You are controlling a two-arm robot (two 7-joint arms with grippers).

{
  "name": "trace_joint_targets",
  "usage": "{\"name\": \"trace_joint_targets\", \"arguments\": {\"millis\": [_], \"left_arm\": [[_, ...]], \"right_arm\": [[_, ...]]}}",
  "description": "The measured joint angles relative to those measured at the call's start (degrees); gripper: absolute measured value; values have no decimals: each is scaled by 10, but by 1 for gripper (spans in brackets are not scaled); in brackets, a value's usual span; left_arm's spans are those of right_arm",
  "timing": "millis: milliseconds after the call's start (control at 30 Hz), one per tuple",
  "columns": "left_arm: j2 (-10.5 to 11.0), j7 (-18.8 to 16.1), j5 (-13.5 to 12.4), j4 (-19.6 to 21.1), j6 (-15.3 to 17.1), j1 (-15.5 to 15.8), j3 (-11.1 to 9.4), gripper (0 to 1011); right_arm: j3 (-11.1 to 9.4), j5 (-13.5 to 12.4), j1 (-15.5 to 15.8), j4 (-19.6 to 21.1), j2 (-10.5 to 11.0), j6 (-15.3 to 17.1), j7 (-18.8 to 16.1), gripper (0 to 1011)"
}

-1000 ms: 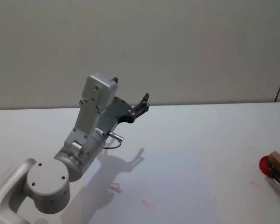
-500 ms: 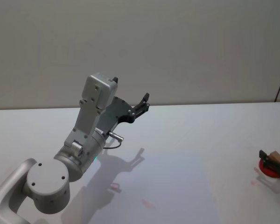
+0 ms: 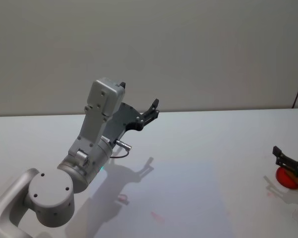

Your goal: Use the one hand to pick up the stamp and affix it onto the A4 paper.

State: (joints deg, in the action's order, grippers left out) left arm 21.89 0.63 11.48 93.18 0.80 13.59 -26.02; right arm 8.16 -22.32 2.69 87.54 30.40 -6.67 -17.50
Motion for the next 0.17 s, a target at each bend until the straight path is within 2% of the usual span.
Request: {"name": "trace_joint_targets", "arguments": {"millis": [167], "left_arm": [[0, 0, 0, 0, 0, 0, 0, 1001]], "right_arm": [[0, -4, 2, 6, -1, -1, 4, 1001]]}}
